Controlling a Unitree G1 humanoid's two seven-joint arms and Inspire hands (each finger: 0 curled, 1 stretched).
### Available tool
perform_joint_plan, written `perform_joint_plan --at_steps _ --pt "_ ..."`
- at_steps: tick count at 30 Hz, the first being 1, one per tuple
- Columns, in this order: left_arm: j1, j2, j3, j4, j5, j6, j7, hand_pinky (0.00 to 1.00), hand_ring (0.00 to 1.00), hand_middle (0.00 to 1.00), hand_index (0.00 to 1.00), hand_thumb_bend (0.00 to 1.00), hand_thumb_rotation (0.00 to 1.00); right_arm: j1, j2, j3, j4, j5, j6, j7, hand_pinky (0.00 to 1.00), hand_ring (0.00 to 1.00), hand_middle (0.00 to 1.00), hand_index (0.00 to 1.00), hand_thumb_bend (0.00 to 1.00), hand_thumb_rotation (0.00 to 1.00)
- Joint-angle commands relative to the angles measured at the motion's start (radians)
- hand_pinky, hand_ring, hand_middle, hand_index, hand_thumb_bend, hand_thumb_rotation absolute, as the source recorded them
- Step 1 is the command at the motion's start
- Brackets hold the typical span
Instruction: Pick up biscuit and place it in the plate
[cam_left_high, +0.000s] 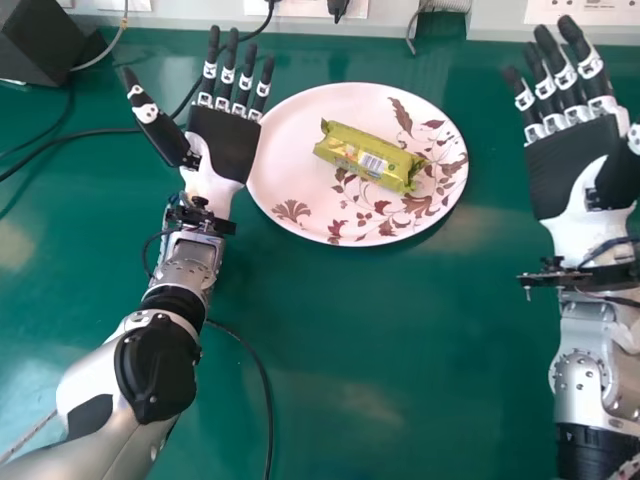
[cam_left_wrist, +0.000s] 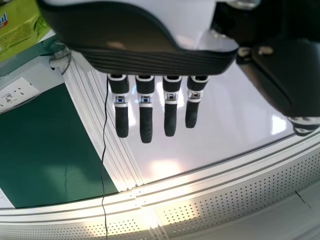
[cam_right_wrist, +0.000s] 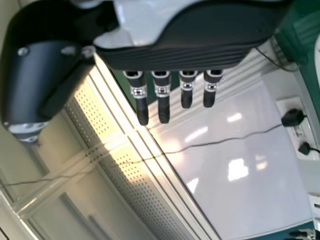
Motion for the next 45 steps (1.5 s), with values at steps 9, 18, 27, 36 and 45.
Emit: perform_joint_plan --at_steps 9,18,27,36,45 --pt "0.027 0.004 0.008 0.001 -0.003 -0.002 0.008 0.77 0.79 0.85 0.87 1.0 0.6 -0.008 0.069 -0.023 0.026 -0.002 -0.071 -0.037 1.0 0.97 0.92 0.87 1.0 0.75" --pt "0.027 0.004 0.008 0.001 -0.003 -0.002 0.015 0.82 0.83 0.88 0.89 1.0 0.66 -0.01 0.097 -0.042 0.051 -0.005 -0.119 -0.067 1.0 0.97 0.91 0.87 1.0 0.73" --pt "0.025 0.001 0.01 0.0 -0.004 -0.023 0.054 0.89 0.85 0.88 0.9 1.0 0.7 -0.02 0.108 -0.053 0.089 -0.009 -0.162 -0.073 1.0 0.97 0.89 0.85 1.0 0.75" --pt "0.024 0.004 0.02 -0.002 -0.02 -0.001 0.055 0.84 0.83 0.87 0.89 1.0 0.69 -0.027 0.108 -0.05 0.094 -0.01 -0.16 -0.072 1.0 0.98 0.89 0.83 1.0 0.74" --pt "0.023 0.006 0.023 -0.002 -0.026 0.037 0.046 0.86 0.83 0.86 0.88 1.0 0.68 -0.022 0.104 -0.049 0.088 -0.024 -0.154 -0.082 1.0 0.98 0.9 0.84 1.0 0.71"
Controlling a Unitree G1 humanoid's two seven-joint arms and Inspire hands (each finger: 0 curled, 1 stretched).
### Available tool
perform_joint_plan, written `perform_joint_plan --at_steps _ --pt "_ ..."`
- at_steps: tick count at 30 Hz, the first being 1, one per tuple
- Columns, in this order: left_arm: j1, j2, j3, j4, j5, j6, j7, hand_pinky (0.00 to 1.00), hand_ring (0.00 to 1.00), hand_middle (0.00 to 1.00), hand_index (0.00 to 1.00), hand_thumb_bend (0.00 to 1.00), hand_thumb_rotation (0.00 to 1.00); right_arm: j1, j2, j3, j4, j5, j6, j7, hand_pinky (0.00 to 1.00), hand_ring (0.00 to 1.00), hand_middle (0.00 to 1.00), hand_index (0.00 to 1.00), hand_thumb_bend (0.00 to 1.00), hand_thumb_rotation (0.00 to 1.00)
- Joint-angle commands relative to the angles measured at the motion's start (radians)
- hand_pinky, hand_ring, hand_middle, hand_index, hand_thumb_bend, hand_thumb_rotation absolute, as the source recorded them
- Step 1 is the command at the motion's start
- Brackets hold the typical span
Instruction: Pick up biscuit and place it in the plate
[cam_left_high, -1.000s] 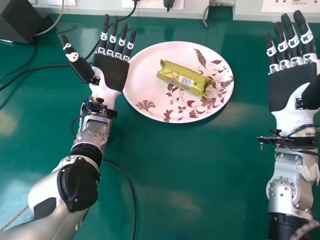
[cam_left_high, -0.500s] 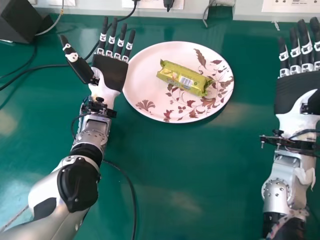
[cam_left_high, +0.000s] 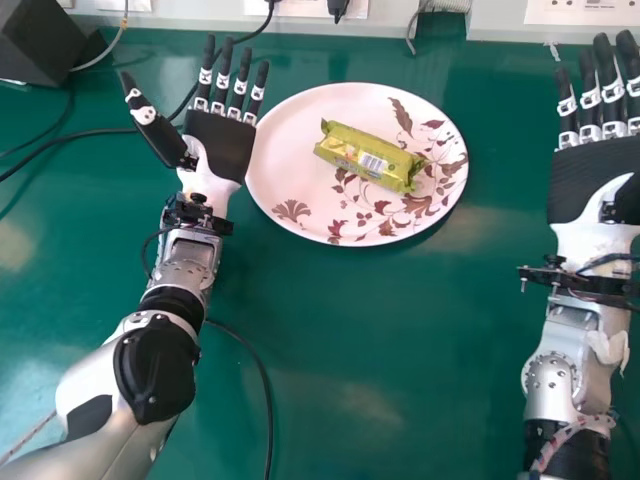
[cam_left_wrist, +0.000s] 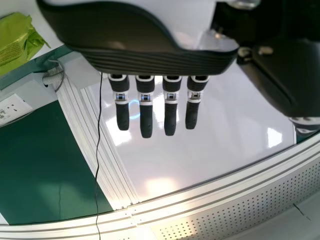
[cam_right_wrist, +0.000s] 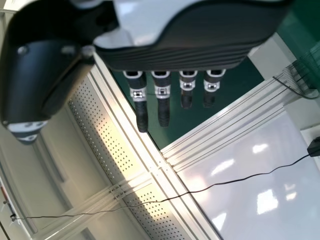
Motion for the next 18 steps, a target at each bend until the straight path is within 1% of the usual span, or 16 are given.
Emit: perform_joint_plan --at_steps 1,7,11,12,13,14,15,16,17,18 --pt "0.021 0.001 0.014 0.001 -0.014 0.012 -0.012 0.86 0.83 0.86 0.87 1.0 0.68 0.008 0.004 -0.002 -0.001 -0.007 -0.003 -0.01 1.0 0.98 0.9 0.84 1.0 0.71" --pt "0.02 0.0 0.013 0.002 -0.012 0.016 -0.026 0.86 0.83 0.88 0.89 1.0 0.68 0.014 0.002 0.005 -0.007 -0.023 -0.002 -0.021 1.0 0.99 0.91 0.86 1.0 0.7" --pt "0.018 -0.001 0.009 0.004 -0.007 0.015 -0.041 0.87 0.83 0.88 0.89 1.0 0.68 0.017 0.003 0.004 -0.011 -0.022 0.0 -0.023 1.0 1.0 0.93 0.87 0.95 0.69" --pt "0.017 0.003 0.007 0.005 -0.006 0.027 -0.046 0.88 0.83 0.88 0.89 1.0 0.68 0.019 0.004 0.004 -0.013 -0.021 0.0 -0.024 1.0 1.0 0.93 0.87 0.91 0.62" --pt "0.017 0.007 0.004 0.007 -0.002 0.037 -0.053 0.88 0.83 0.88 0.89 1.0 0.67 0.02 0.005 0.004 -0.015 -0.022 -0.001 -0.024 1.0 1.0 0.94 0.88 0.82 0.35" --pt "0.017 0.011 0.0 0.008 0.002 0.043 -0.058 0.88 0.82 0.88 0.89 1.0 0.68 0.022 0.005 0.005 -0.018 -0.022 0.0 -0.026 1.0 1.0 0.95 0.89 0.76 0.18" --pt "0.018 0.013 -0.004 0.008 0.008 0.045 -0.061 0.88 0.82 0.88 0.89 1.0 0.67 0.023 0.006 0.005 -0.021 -0.022 0.001 -0.028 1.0 1.0 0.95 0.89 0.71 0.07" --pt "0.019 0.014 -0.007 0.008 0.012 0.042 -0.064 0.87 0.82 0.88 0.89 1.0 0.67 0.024 0.007 0.005 -0.023 -0.022 0.002 -0.031 1.0 1.0 0.95 0.89 0.68 0.04" --pt "0.02 0.015 -0.01 0.008 0.018 0.037 -0.067 0.87 0.81 0.88 0.89 1.0 0.67 0.026 0.008 0.005 -0.026 -0.023 0.003 -0.034 1.0 1.0 0.95 0.89 0.62 0.02" --pt "0.02 0.016 -0.011 0.009 0.02 0.035 -0.069 0.87 0.81 0.87 0.88 1.0 0.67 0.028 0.008 0.006 -0.029 -0.024 0.004 -0.036 1.0 1.0 0.95 0.88 0.58 0.01"
